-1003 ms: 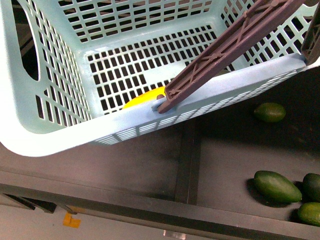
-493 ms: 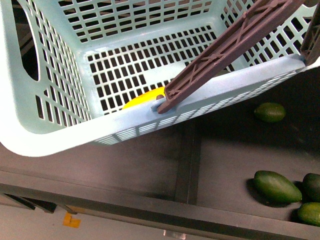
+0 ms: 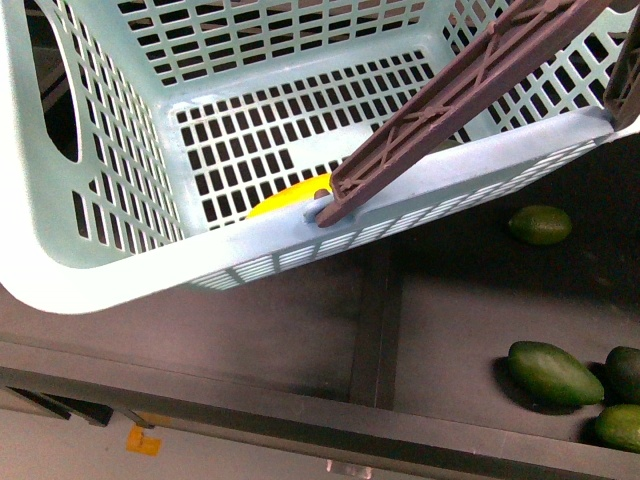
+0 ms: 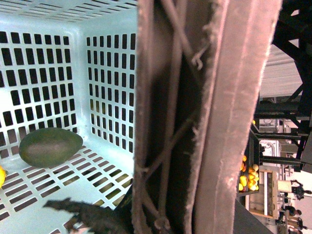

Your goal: Pick mango and avocado into basket

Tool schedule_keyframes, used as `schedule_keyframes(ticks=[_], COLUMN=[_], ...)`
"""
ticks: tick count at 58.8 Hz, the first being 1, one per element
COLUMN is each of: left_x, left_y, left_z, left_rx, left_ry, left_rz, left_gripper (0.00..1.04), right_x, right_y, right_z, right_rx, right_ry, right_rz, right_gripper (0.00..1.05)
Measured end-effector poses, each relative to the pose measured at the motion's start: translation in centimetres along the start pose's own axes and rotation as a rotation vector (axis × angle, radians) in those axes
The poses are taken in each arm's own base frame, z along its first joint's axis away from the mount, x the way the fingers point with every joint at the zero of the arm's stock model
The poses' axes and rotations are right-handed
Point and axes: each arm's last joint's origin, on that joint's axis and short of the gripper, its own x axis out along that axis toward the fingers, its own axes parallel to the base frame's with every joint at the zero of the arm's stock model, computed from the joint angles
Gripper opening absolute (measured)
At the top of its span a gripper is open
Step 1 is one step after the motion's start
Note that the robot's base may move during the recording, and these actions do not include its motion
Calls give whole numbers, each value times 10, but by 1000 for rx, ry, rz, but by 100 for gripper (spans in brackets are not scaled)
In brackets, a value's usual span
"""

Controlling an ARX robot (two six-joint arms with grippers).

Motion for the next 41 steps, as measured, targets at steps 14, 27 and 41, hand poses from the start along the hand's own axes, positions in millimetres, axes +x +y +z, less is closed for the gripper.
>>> schedule_keyframes(ticks=[14, 27, 41], left_x=[0, 0, 0], left_y=[0, 0, 0], left_z=[0, 0, 0], left_rx=[1, 1, 1], left_ry=[0, 0, 0], left_rz=[0, 0, 1], left_gripper=[15, 15, 15], right_x=[0, 0, 0], right_y=[0, 0, 0], right_z=[0, 0, 0], right_rx=[0, 0, 1], right_ry=[0, -1, -1], right_rz=[0, 0, 0], right_gripper=[52, 94, 96])
